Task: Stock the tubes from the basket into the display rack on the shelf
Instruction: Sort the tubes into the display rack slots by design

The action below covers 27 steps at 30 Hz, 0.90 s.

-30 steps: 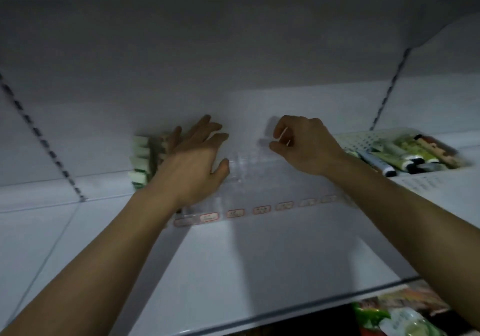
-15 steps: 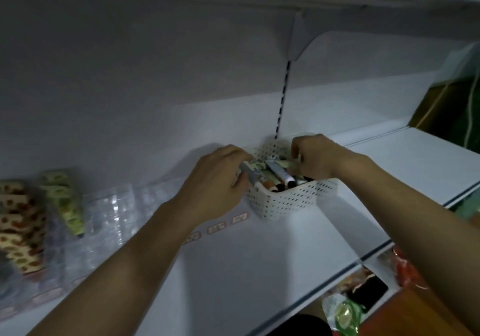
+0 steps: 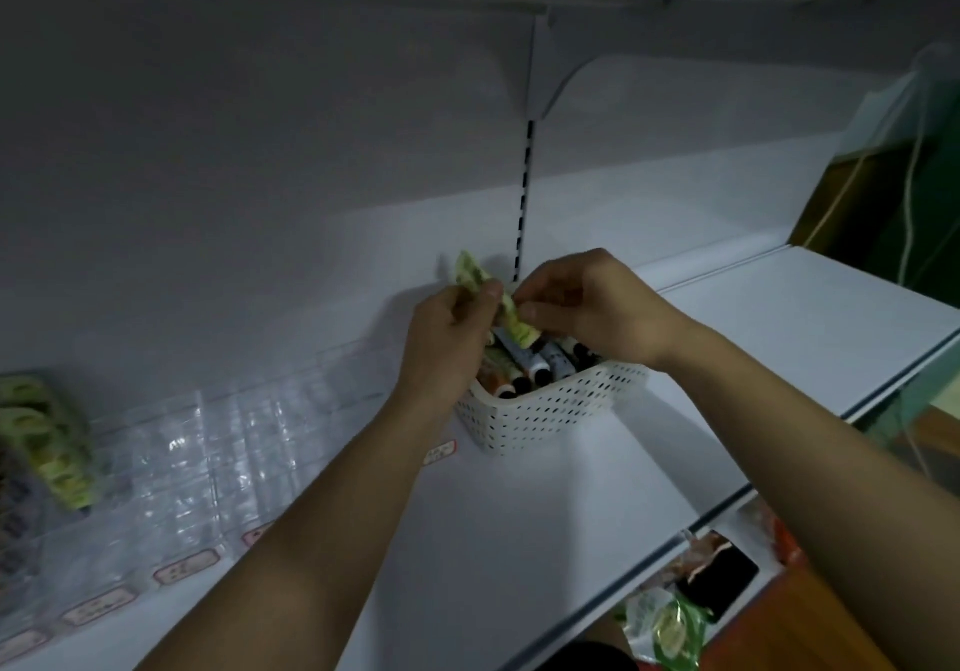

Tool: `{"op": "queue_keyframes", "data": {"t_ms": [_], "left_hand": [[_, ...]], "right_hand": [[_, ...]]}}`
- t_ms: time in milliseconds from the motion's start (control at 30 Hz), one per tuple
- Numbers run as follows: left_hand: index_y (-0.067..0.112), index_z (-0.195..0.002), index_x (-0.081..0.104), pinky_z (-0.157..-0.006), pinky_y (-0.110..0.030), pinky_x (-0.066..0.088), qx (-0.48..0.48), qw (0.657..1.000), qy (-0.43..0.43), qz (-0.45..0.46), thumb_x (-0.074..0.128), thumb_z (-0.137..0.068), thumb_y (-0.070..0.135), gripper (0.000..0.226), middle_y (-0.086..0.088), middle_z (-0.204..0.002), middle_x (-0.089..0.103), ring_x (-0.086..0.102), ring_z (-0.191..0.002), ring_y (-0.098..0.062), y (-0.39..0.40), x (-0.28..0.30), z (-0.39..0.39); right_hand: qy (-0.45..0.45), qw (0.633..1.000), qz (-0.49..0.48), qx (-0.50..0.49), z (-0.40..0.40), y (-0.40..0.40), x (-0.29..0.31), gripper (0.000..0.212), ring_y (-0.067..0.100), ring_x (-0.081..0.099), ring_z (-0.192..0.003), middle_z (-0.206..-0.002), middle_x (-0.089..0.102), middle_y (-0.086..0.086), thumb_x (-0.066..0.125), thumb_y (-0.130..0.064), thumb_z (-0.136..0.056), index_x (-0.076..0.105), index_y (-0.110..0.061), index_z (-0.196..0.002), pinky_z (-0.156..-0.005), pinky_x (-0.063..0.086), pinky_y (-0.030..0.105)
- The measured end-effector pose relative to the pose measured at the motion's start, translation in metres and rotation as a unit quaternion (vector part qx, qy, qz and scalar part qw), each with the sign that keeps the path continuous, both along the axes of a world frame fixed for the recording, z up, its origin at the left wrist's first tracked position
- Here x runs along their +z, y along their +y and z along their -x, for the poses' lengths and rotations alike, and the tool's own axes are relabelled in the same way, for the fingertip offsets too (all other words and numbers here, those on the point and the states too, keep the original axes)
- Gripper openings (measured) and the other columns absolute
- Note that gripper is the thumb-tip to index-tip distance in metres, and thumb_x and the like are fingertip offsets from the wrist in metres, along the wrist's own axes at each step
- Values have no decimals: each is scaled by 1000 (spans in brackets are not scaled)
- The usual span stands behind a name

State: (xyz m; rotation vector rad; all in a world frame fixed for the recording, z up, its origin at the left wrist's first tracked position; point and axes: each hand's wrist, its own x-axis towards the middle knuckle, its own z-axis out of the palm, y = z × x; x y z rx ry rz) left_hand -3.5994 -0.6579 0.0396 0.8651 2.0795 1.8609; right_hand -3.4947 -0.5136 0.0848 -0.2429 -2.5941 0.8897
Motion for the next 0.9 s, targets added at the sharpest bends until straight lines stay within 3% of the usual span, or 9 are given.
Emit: {"op": "queue_keyframes", "data": {"t_ms": [100,167,267,433,600,733,900], "left_hand": [[18,-90,70,-73,-30,56,52,997,-25,-44,57,-100,27,19,-3,-87,72,69,-81,-19,4,-3,2],[19,-94,67,-81,-37,56,74,994,-36,-65,55,-102,26,16,-3,-93,71,68,-87,-19,7,-5,2],[18,-98,58,-80,-37,53,120,986,-46,-106,47,-104,28,16,-2,-94,66,64,-85,-17,12,-3,1],[22,-97,44,-71,-40,53,146,967,-97,-183,35,-108,27,15,-5,-83,65,59,-67,-10,13,-6,6],[16,-105,46,-64,-28,46,133,976,-47,-165,48,-103,23,7,-6,-85,56,52,-68,-10,10,-13,16],[9,-105,66,-61,-20,46,121,981,-48,-143,57,-100,17,13,1,-78,60,55,-65,-6,8,-13,24],[8,-82,66,-55,-17,43,141,974,-47,-173,64,-97,21,20,2,-67,58,52,-58,-4,4,-8,23]], "right_hand": [[-8,991,-132,-36,5,4,-8,12,6,68,-81,-88,71,-15,65,-19,-95,76,-23,-91,-76,52,22],[-65,981,-171,-60,8,6,-15,7,8,66,-77,-86,69,-14,66,-32,-94,67,-27,-89,-69,54,24],[-158,965,-197,-69,12,0,-27,30,5,64,-71,-84,65,-14,72,-53,-83,61,-29,-98,-57,51,21],[-151,965,-181,-116,15,-6,-23,36,11,64,-71,-83,66,-7,74,-44,-81,59,-22,-105,-53,53,25],[-156,968,-154,-121,14,-10,-19,40,16,66,-76,-88,68,-2,74,-45,-79,57,-20,-106,-64,61,35],[-176,962,-187,-98,15,-15,-20,38,15,62,-82,-93,64,-4,75,-34,-78,60,-21,-110,-69,57,31],[-145,968,-177,-100,14,-16,-20,28,13,61,-83,-94,64,-6,75,-27,-80,65,-20,-105,-69,55,26]]}}
